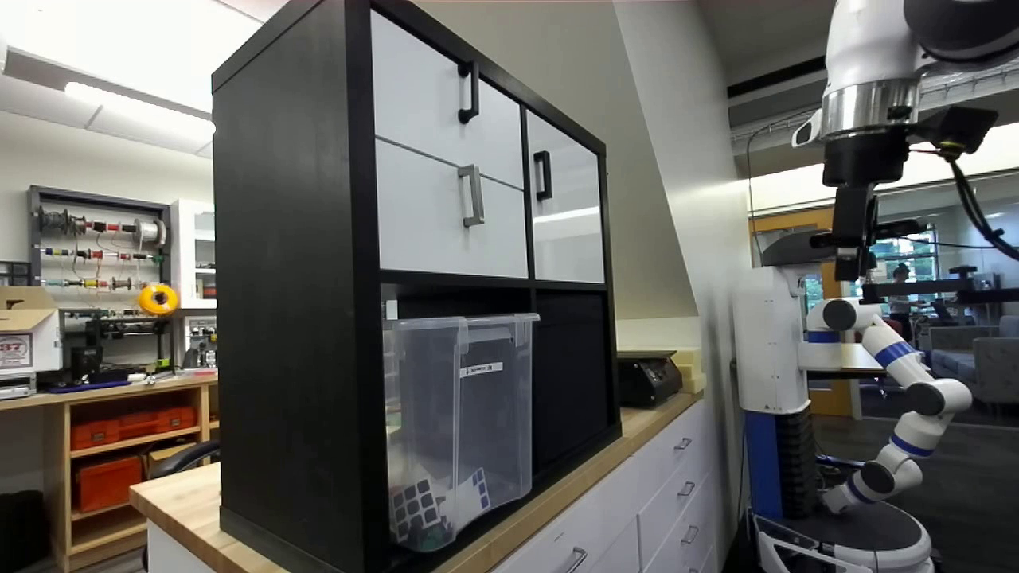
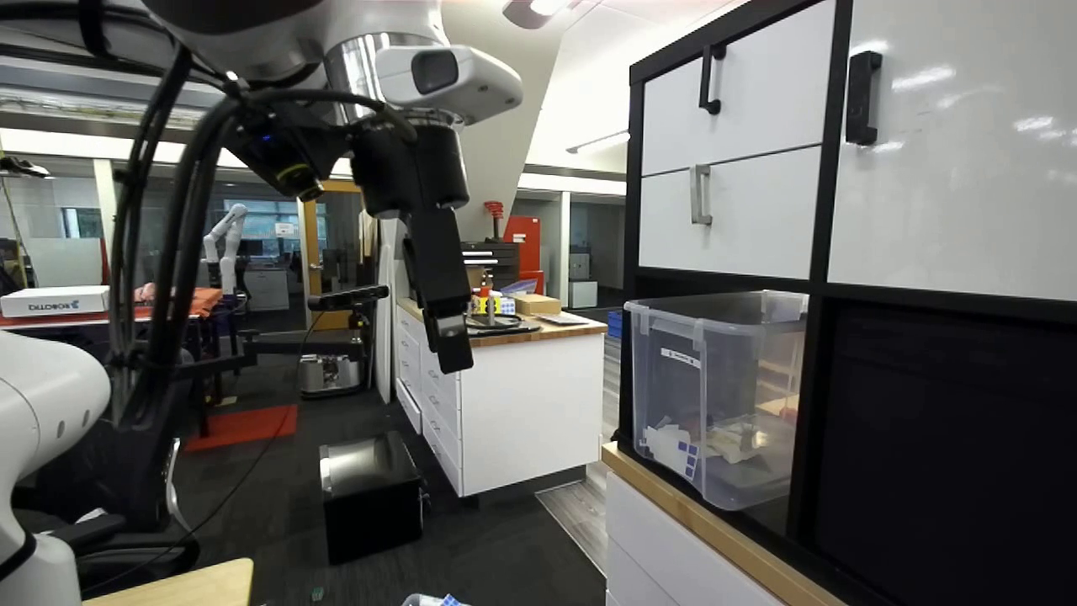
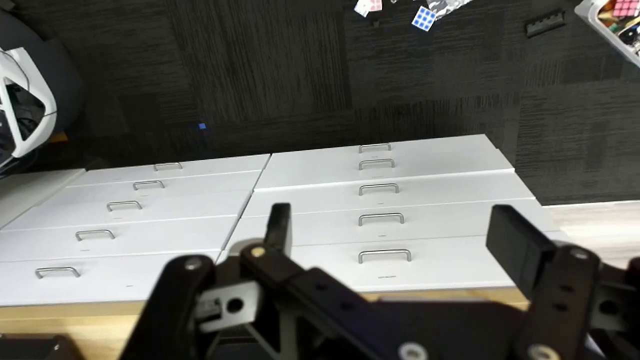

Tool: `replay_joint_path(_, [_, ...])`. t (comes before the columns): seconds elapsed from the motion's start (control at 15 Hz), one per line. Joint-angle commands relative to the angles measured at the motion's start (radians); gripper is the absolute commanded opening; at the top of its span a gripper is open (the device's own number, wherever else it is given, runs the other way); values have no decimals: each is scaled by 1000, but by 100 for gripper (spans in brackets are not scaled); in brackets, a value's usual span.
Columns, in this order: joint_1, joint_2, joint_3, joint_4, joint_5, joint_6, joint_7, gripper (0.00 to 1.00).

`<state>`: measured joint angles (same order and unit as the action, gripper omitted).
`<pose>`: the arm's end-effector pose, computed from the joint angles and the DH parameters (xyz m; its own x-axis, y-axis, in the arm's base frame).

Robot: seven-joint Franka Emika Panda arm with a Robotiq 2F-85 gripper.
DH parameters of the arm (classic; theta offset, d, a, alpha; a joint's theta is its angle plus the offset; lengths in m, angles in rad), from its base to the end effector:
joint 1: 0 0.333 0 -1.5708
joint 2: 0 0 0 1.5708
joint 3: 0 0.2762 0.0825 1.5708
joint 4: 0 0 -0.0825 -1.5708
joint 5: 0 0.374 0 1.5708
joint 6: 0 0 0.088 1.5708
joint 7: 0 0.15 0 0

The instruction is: Pull the colourless bucket forward

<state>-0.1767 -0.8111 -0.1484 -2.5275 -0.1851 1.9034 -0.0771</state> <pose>0.3303 -0.1326 0.4763 0.9722 -0.1564 0.1741 -0.1738 -0.9807 0.0892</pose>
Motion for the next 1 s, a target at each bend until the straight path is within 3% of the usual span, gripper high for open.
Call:
replay_joint_path(0.0, [49, 36, 19, -3, 10, -16, -26, 100])
replay_joint_path(0.47, [131, 143, 92, 4, 1, 27, -27, 100])
replay_joint_path(0.93, [170, 310, 144, 60, 6, 123, -17, 100])
